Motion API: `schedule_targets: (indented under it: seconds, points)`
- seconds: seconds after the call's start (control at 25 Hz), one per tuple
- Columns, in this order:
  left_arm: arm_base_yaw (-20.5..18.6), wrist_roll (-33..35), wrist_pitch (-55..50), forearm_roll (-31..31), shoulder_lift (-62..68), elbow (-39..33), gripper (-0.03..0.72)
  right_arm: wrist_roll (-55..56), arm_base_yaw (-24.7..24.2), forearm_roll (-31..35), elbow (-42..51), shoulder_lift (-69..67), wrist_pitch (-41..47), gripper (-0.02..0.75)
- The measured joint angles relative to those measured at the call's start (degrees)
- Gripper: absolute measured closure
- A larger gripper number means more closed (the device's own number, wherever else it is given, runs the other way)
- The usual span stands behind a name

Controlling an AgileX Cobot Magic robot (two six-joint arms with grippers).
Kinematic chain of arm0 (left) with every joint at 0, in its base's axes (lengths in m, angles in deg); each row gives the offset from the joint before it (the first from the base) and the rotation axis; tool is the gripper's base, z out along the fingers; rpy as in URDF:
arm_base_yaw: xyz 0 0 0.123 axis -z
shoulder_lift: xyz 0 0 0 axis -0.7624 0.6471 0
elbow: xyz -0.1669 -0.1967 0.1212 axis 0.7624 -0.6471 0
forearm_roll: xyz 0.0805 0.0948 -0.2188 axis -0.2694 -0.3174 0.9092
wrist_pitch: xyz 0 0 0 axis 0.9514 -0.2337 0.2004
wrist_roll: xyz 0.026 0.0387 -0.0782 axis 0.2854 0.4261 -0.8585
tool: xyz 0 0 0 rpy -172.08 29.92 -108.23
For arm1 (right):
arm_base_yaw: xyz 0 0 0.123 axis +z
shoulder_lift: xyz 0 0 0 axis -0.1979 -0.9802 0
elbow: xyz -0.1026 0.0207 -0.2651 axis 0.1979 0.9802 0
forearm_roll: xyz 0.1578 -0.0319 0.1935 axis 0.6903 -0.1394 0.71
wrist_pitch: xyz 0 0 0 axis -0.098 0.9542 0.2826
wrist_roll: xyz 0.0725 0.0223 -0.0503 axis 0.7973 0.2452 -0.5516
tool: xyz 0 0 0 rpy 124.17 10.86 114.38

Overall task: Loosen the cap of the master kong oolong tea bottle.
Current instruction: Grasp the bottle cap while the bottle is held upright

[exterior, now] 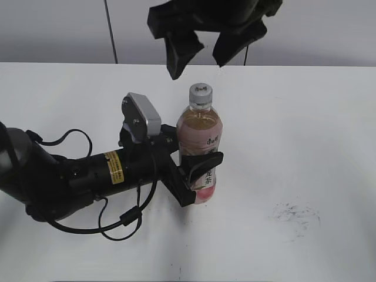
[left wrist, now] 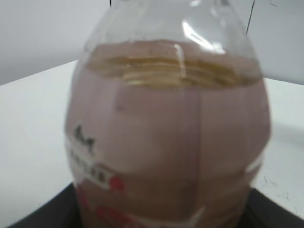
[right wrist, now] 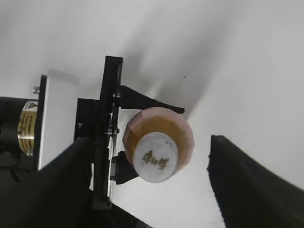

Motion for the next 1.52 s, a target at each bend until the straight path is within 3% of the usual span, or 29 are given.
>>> schedule_targets:
  seconds: [0.2,0.44,0.8,0.88,1.0,1.12,1.36,1.52]
  points:
    - [0.00,0.00,0.00,0.00,0.00,0.00,0.303,3.73,0.00,0.99,0.00,-2.65,0.00,0.173]
    - [0.00,0.00,0.00,0.00,0.00,0.00,0.303,4.48,0.00,0.99,0.00,-3.30,0.00,0.246]
    - [0.00,0.05,0.00,0.00,0.00,0.00,0.303,4.48,0.00,0.76,3.49,-3.01,0.00,0.261]
    - [0.00,0.05,0.00,0.00,0.00,0.00,0.303,4.48,0.00,0.31,3.49,-3.01,0.00,0.304]
    - [0.00,-0.01,-0.06,0.00,0.00,0.00,0.303,3.24,0.06,-1.30,3.49,-3.01,0.00,0.472]
    - [0.05,-0.01,-0.06,0.05,0.00,0.00,0.303,-7.96,0.22,-1.64,3.49,-3.01,0.00,0.465]
    - [0.05,0.24,0.00,-0.12,0.00,0.00,0.303,-56.84,0.28,-0.50,3.49,-2.71,0.25,0.465]
    - [0.05,0.42,0.00,-0.23,0.00,0.00,0.303,-71.55,0.28,-0.26,3.49,-2.65,0.44,0.465]
